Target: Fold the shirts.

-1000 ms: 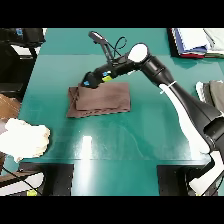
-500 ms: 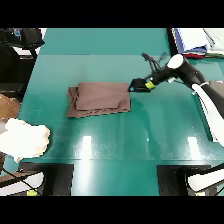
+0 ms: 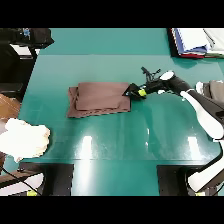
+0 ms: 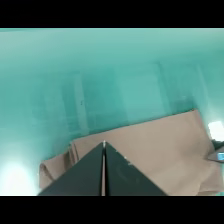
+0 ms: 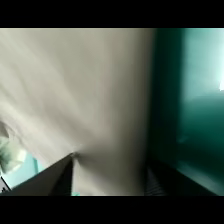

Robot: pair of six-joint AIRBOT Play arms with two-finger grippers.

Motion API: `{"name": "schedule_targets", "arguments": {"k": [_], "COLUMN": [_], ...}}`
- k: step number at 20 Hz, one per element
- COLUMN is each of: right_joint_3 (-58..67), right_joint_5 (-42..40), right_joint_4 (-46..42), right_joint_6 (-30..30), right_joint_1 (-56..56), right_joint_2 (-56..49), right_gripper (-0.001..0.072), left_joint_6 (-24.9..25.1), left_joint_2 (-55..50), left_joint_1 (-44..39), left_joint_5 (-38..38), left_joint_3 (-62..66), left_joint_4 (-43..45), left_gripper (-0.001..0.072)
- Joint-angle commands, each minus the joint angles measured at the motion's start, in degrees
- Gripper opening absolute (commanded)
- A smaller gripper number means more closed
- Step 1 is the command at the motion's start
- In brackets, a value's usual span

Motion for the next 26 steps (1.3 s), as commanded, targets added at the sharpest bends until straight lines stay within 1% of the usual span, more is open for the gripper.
{"name": "schedule_targets", "arguments": {"k": [1, 3, 6, 8, 11, 15, 18, 22, 24, 26], "right_joint_3": [6.32, 10.14, 15.12, 17.51, 17.79, 17.77, 17.77, 17.79, 17.77, 17.79], "right_joint_5": [-1.27, -1.29, -0.48, -0.17, 0.52, 5.38, 7.72, 5.53, 4.61, 2.03], "right_joint_4": [3.1, 2.43, -3.54, -10.05, -17.55, -25.59, -26.93, -26.77, -26.45, -26.36], "right_joint_6": [-1.01, -1.18, -0.37, 3.41, 7.39, 10.97, 11.15, 11.13, 11.02, 10.99], "right_joint_1": [3.74, 4.74, 3.21, -0.26, -9.27, -24.57, -36.5, -50.58, -54.97, -57.02], "right_joint_2": [-4.66, -6.08, -4.74, -1.38, 6.19, 14.95, 19.63, 22.47, 22.38, 22.4], "right_gripper": [0.0339, 0.0031, 0.002, 0.002, 0.0019, 0.0019, 0.0019, 0.0019, 0.0019, 0.0019], "left_joint_6": [0.15, 0.15, 0.2, 1.22, 2.38, 4.31, 4.22, 3.98, 2.49, 2.47], "left_joint_2": [-0.02, -0.02, -0.02, -0.02, -0.02, -0.02, -0.02, -0.02, -0.02, -0.02], "left_joint_1": [-1.62, -1.77, -2.29, -3.98, -8.41, -13.49, -15.23, -15.45, -15.45, -15.45], "left_joint_5": [0.72, 0.61, -0.94, -1.97, -2.08, -1.6, -0.39, 0.22, 0.87, 0.9], "left_joint_3": [0.0, 0.0, 0.0, 0.0, 0.0, 0.0, 0.0, 0.0, 0.0, 0.0], "left_joint_4": [-0.55, -2.4, -3.39, -2.84, -2.78, -2.78, -2.89, -3.08, -3.08, -3.08], "left_gripper": [0.0026, 0.0026, 0.0025, 0.0025, 0.0025, 0.0026, 0.0026, 0.0026, 0.0026, 0.0026]}}
